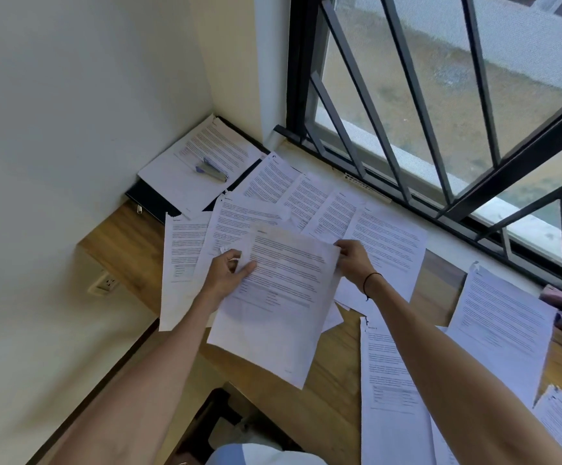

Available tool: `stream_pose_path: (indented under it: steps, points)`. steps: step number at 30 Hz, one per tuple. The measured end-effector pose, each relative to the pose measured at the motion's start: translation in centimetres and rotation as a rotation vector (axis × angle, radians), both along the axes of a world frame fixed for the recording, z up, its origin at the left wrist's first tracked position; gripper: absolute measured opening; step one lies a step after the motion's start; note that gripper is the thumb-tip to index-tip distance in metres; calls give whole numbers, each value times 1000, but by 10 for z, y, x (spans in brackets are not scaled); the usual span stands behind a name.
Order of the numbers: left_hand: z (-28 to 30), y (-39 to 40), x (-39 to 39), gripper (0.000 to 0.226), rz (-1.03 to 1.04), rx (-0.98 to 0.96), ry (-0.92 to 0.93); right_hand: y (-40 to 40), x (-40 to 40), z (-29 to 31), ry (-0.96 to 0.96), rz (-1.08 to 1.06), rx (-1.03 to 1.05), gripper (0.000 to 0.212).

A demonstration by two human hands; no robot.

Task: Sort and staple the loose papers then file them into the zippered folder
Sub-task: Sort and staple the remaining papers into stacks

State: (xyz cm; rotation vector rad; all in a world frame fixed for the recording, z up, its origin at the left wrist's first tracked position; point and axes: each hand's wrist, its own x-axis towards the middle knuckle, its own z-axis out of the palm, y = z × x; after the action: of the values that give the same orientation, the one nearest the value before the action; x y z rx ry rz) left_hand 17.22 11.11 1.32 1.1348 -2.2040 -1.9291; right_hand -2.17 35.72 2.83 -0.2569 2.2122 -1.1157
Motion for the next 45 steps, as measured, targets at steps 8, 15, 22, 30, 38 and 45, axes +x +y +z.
stream_pose_path:
  steps: [8,15,22,30,38,45]
  points:
    - [3,14,-20,24,45,34,87,-4,-6,2,-398,-377,-417,64]
    - [3,24,-39,30,56,173,194,12,21,-14,-459,-258,-546,44]
    - [47,35,-82,55,-63,256,344,-7,-3,28,-43,-362,-560,25]
    - [68,53,-95,48,50,152,550,-2,-12,54,152,-381,-740,18]
    - [42,71,-95,28,-11,88,349,12,-6,26,148,-222,-432,16]
    - [32,95,-101,19,-165,-56,277,15,-1,15,241,-186,-326,22]
